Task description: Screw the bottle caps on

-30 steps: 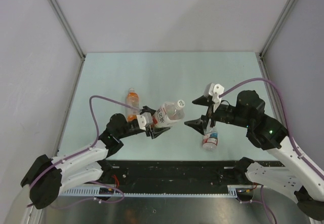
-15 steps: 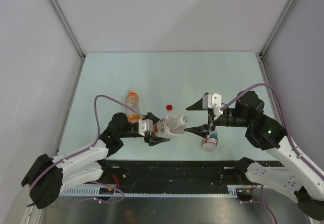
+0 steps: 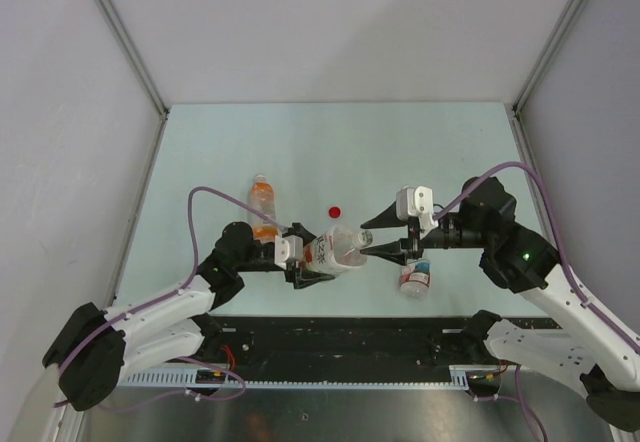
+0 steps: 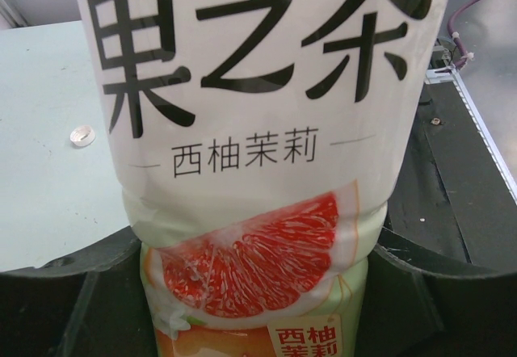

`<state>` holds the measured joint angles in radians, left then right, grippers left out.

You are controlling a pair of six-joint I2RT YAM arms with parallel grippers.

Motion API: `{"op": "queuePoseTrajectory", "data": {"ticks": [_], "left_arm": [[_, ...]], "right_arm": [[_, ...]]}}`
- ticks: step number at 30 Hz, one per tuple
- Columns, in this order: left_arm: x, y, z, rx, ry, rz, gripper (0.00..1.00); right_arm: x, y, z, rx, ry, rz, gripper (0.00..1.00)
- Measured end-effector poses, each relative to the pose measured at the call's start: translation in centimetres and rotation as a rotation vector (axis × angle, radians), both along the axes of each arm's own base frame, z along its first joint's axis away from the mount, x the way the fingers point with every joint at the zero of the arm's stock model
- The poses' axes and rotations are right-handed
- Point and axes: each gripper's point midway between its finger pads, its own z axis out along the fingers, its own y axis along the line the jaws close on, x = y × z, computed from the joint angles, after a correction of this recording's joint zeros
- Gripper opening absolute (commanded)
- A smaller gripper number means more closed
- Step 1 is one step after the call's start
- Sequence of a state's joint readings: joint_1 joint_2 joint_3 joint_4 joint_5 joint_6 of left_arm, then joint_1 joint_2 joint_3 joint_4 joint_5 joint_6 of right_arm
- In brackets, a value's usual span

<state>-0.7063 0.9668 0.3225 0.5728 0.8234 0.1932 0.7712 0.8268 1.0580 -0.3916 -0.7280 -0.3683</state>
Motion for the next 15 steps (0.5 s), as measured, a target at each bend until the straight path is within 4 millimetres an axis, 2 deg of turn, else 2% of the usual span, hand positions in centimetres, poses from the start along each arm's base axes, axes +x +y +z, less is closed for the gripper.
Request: {"op": "queuePoseTrajectory", "data": {"ticks": [5, 10, 13, 15], "left_arm": [[-0.1, 0.0, 0.0, 0.001, -0.002, -0.005, 0.0], [0.2, 0.2, 0.2, -0.001, -0.013, 0.015, 0.0], [0.9, 0.5, 0.6, -0.004, -0.022, 0.069, 0.0], [1.7, 0.9, 0.8, -0.004, -0.026, 0.128, 0.0]], "right_arm": [[-0.1, 0.1, 0.0, 0.001, -0.001, 0.007, 0.24], [0.2, 0.4, 0.0, 0.002, 0.022, -0.014, 0.16], [1.3, 0.9, 0.0, 0.011, 0.072, -0.079, 0.13], [2.4, 1.2, 0.2, 0.024, 0.115, -0.146, 0.14]]}}
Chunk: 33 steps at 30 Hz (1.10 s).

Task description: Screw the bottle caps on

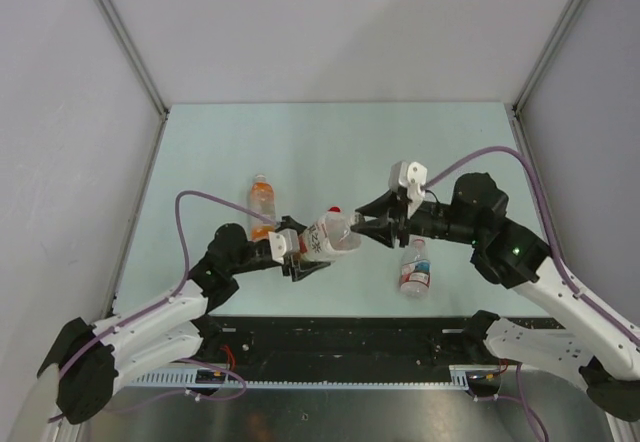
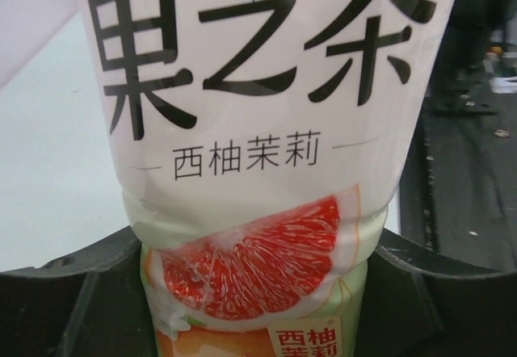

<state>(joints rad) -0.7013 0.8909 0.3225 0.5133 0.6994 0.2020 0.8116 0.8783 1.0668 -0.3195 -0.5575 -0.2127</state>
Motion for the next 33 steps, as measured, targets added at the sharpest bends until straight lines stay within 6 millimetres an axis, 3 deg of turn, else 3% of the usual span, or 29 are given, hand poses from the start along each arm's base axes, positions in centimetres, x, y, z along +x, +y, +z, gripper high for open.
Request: {"op": "queuePoseTrajectory", "data": {"ticks": [2, 8, 13, 17, 20, 23, 26, 30, 33], "left_arm": [[1.0, 0.5, 0.3, -0.003, -0.006, 0.07, 0.0], [4.7, 2.2, 0.3, 0.008, 0.021, 0.309, 0.0], [7.7, 3.9, -0.7, 0.044, 0.042, 0.505, 0.0], [8.6, 4.5, -1.8, 0.077, 0.053, 0.57, 0.0], [9.0, 4.6, -2.2, 0.094, 0.051, 0.594, 0.0], [9.2, 4.6, -2.5, 0.104, 0.05, 0.604, 0.0], [9.5, 4.2, -0.9, 0.045, 0.019, 0.605, 0.0], [9.6, 3.9, 0.7, -0.033, 0.015, 0.605, 0.0], [9.1, 4.2, 0.1, -0.054, 0.041, 0.606, 0.0]], "right_arm": [[1.5, 0.4, 0.2, 0.024, 0.071, -0.096, 0.15], [7.2, 1.7, -0.1, 0.204, 0.407, -0.479, 0.01], [11.6, 2.9, -0.9, 0.375, 0.542, -0.72, 0.01], [13.2, 3.0, -2.2, 0.445, 0.618, -0.829, 0.16], [13.7, 2.9, -2.8, 0.475, 0.656, -0.875, 0.35], [13.9, 2.9, -3.1, 0.487, 0.672, -0.892, 0.62], [13.0, 3.8, -3.5, 0.471, 0.697, -0.849, 0.91], [12.1, 4.0, -3.2, 0.428, 0.646, -0.804, 0.99], [11.2, 3.5, -1.7, 0.412, 0.575, -0.75, 0.99]]}}
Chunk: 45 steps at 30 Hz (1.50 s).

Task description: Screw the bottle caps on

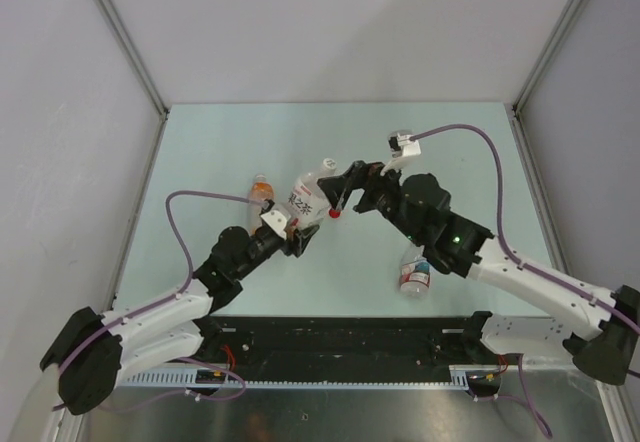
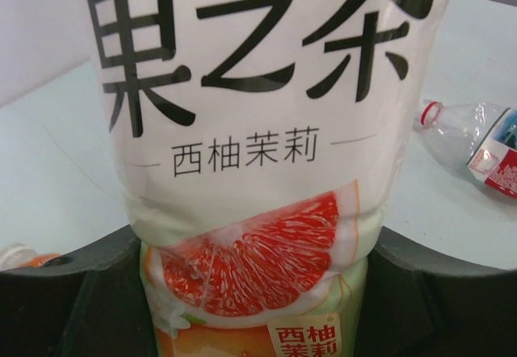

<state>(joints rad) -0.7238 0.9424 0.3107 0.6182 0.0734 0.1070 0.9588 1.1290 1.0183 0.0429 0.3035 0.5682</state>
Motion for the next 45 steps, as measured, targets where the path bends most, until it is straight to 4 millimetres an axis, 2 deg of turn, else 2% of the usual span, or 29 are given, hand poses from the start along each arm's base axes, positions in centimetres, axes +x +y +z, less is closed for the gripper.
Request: {"op": "queuePoseTrajectory", "data": {"ticks": [5, 10, 13, 16, 20, 23, 28, 32, 39, 45], "left_arm": [[-1.2, 0.4, -1.4, -0.013, 0.033, -0.019, 0.0], [-3.6, -0.9, 0.0, -0.038, -0.011, -0.175, 0.0], [-5.0, -1.6, 0.5, -0.028, -0.044, -0.273, 0.0], [-5.9, -1.6, 0.3, 0.001, -0.065, -0.337, 0.0], [-7.1, -1.8, -0.5, 0.037, -0.064, -0.423, 0.0], [-8.2, -2.1, -1.2, 0.06, -0.057, -0.497, 0.0], [-9.5, -2.5, -2.8, 0.098, -0.031, -0.593, 0.0], [-10.3, -2.6, -3.9, 0.122, 0.002, -0.64, 0.0], [-10.5, -2.6, -3.9, 0.131, 0.0, -0.66, 0.0], [-10.7, -2.6, -4.0, 0.135, 0.003, -0.666, 0.0]], "right_arm": [[-3.0, -1.2, 3.6, -0.067, -0.197, 0.16, 0.99], [-7.0, -3.1, 5.3, -0.238, -0.465, 0.353, 0.99], [-9.2, -4.1, 5.0, -0.365, -0.628, 0.473, 0.99], [-11.4, -4.5, 3.6, -0.474, -0.762, 0.622, 0.97], [-13.5, -4.6, 2.1, -0.532, -0.861, 0.775, 0.94], [-14.1, -4.5, 1.2, -0.548, -0.884, 0.842, 0.91], [-14.1, -4.0, 0.5, -0.551, -0.876, 0.881, 0.85], [-13.8, -3.6, -0.1, -0.557, -0.857, 0.894, 0.72], [-14.0, -3.7, -0.4, -0.566, -0.858, 0.908, 0.7], [-13.8, -3.6, -0.9, -0.58, -0.848, 0.915, 0.63]]}}
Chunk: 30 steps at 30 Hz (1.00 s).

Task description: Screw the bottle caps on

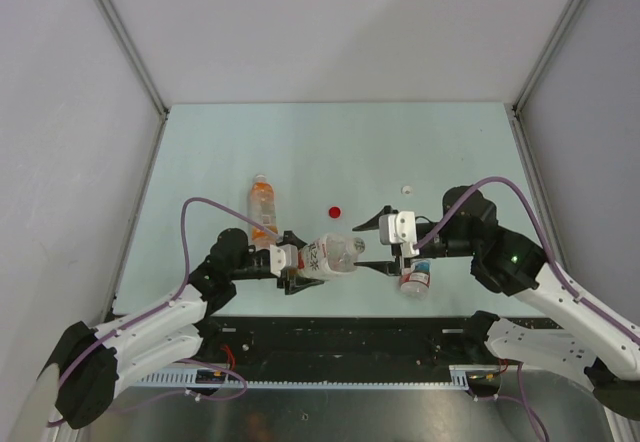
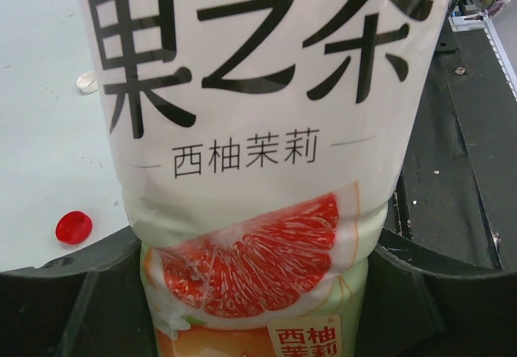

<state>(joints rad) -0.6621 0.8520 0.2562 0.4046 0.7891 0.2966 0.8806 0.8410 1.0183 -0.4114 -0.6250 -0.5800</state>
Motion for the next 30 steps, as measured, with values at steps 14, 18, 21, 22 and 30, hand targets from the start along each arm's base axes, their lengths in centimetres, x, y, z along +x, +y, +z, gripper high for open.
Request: {"op": "queuePoseTrajectory", "data": {"ticks": [14, 18, 21, 22, 30], "left_arm": [[0.0, 0.0, 0.1, -0.001, -0.001, 0.0, 0.0], [-0.2, 0.0, 0.1, -0.001, 0.001, -0.008, 0.0], [-0.1, 0.1, 0.1, 0.003, 0.004, 0.0, 0.0], [0.0, 0.1, 0.1, 0.005, 0.006, 0.003, 0.0], [2.9, 0.4, 1.8, 0.022, -0.02, 0.142, 0.0]], "right_arm": [[0.3, -0.1, -1.1, -0.04, 0.018, -0.016, 0.39], [0.4, -0.1, -1.1, -0.041, 0.014, -0.019, 0.26], [0.5, -0.1, -1.2, -0.044, 0.021, -0.027, 0.15], [0.6, -0.1, -1.2, -0.043, 0.026, -0.033, 0.12], [4.0, 0.0, -0.4, 0.021, 0.22, -0.283, 0.0]]}}
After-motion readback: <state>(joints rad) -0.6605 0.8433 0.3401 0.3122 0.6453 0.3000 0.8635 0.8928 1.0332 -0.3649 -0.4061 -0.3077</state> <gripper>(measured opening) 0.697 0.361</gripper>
